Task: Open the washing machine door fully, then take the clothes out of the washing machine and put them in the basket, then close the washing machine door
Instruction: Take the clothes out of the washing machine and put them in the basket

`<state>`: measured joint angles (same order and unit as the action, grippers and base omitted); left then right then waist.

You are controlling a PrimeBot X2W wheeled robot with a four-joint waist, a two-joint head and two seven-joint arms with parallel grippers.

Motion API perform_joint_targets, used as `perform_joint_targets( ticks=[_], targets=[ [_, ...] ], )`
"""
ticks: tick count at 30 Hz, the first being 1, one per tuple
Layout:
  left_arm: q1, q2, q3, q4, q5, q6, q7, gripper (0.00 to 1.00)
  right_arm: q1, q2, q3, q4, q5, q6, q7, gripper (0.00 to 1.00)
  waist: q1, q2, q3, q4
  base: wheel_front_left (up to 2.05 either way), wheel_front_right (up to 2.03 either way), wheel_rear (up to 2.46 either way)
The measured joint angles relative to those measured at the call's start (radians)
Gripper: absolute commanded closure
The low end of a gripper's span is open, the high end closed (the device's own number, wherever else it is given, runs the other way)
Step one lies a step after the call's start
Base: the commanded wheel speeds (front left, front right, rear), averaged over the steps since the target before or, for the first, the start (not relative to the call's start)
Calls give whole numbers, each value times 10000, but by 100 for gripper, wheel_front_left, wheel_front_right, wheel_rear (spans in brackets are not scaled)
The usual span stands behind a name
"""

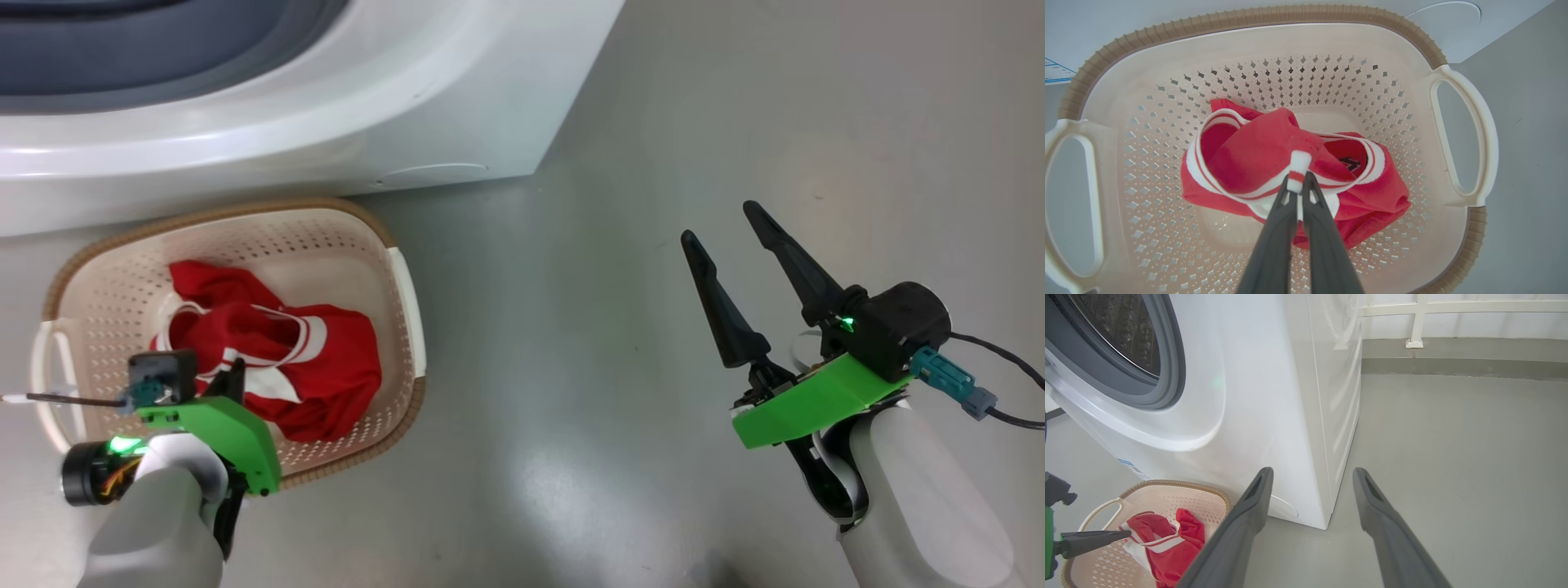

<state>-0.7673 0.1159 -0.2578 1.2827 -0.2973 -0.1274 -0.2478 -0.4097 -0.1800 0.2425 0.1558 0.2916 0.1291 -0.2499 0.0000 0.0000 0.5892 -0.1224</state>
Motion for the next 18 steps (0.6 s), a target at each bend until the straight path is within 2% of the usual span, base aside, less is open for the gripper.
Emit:
perform_joint_targets(
  ticks=[4, 7, 8, 9, 18],
  targets=[
    [-79, 107, 19, 56, -130, 0, 15, 91, -43, 29, 2, -2, -8, 0, 0, 0, 0, 0, 164, -153, 0, 0, 0],
    [-150, 100, 29, 84, -190, 0, 88, 54, -43, 36, -4, 10, -15, 0, 0, 0, 0, 0, 172, -193, 0, 0, 0],
    [-175, 104, 31, 84, -226, 0, 86, 24, -43, 38, -8, 15, -15, 0, 0, 0, 0, 0, 147, -189, 0, 0, 0],
    [-189, 102, 38, 84, -267, 0, 86, 0, -42, 38, -12, 25, -15, 0, 0, 0, 0, 0, 111, -179, 0, 0, 0],
    [-168, 75, 190, 109, -600, 0, 71, 0, -24, 2, -71, 121, -15, 0, 0, 0, 0, 0, -315, -11, 0, 0, 0]
  ],
)
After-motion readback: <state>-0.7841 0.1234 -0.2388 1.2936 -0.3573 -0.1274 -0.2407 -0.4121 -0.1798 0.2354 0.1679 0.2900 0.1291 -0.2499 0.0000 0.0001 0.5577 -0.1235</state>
